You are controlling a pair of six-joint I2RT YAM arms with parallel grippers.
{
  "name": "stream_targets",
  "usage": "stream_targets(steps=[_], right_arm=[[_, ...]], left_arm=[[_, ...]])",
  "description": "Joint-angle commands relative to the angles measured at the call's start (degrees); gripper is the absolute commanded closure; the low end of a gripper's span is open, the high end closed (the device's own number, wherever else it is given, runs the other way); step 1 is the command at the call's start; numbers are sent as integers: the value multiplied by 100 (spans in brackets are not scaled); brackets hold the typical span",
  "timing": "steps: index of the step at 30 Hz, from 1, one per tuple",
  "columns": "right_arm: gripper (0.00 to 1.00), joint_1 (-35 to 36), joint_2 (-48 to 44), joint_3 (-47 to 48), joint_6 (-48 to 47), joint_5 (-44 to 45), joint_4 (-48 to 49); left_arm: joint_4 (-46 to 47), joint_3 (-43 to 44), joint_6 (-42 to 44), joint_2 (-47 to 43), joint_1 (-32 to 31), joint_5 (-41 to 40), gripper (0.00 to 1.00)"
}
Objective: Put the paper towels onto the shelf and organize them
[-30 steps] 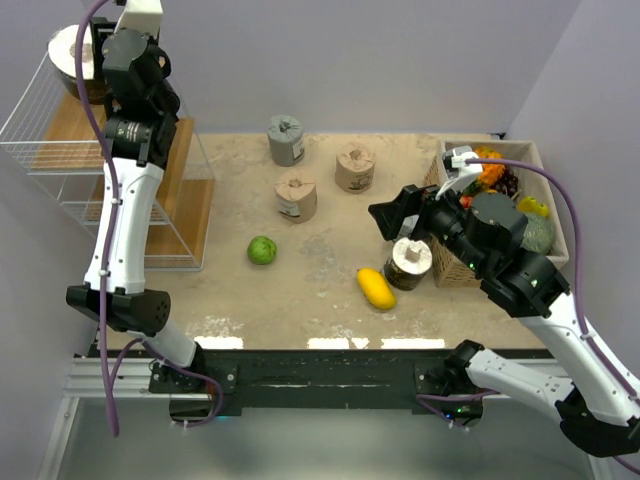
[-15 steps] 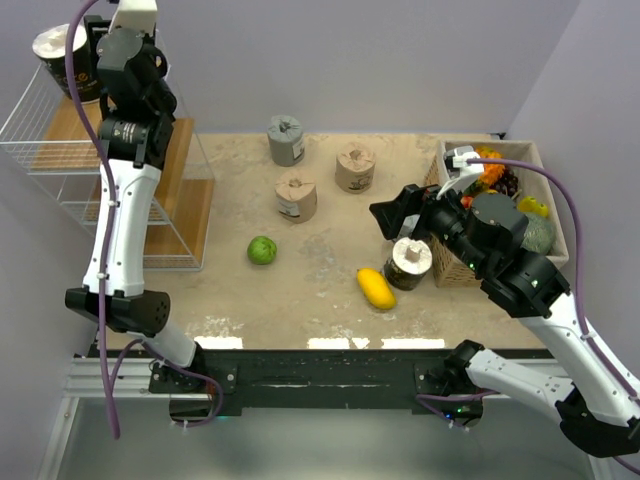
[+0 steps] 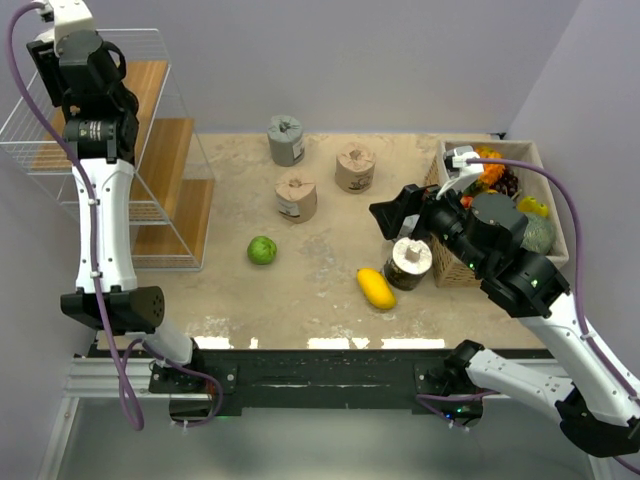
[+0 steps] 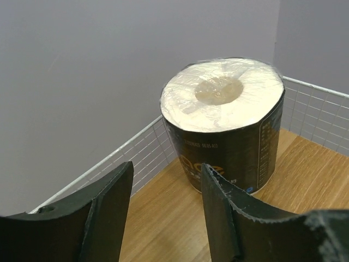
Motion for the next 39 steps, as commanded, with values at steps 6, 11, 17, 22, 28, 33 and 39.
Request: stream_targets(steps=[6, 11, 17, 22, 28, 33, 39], right_arm=[[1, -2, -14, 187, -18, -51, 98], [1, -2, -128, 195, -9, 80, -17], [1, 7, -190, 134, 8, 133, -60], [1, -2, -234, 20, 78, 177, 9], [1, -2, 82, 89, 298, 379, -252], [3, -2, 713, 265, 290, 1029, -719], [14, -2, 1435, 257, 473, 1706, -1685]], left_arm=[[901, -689, -317, -215, 122, 950, 38], [1131, -883, -396, -198, 131, 1662, 36], [1430, -1251, -475, -391, 131, 2602, 35], [1212, -937, -457, -260, 131, 3279, 32], [728, -874, -615, -662, 122, 4078, 31], [526, -1050, -1080, -1112, 96, 5053, 29], [525, -1901, -1486, -1972, -237, 6258, 28]])
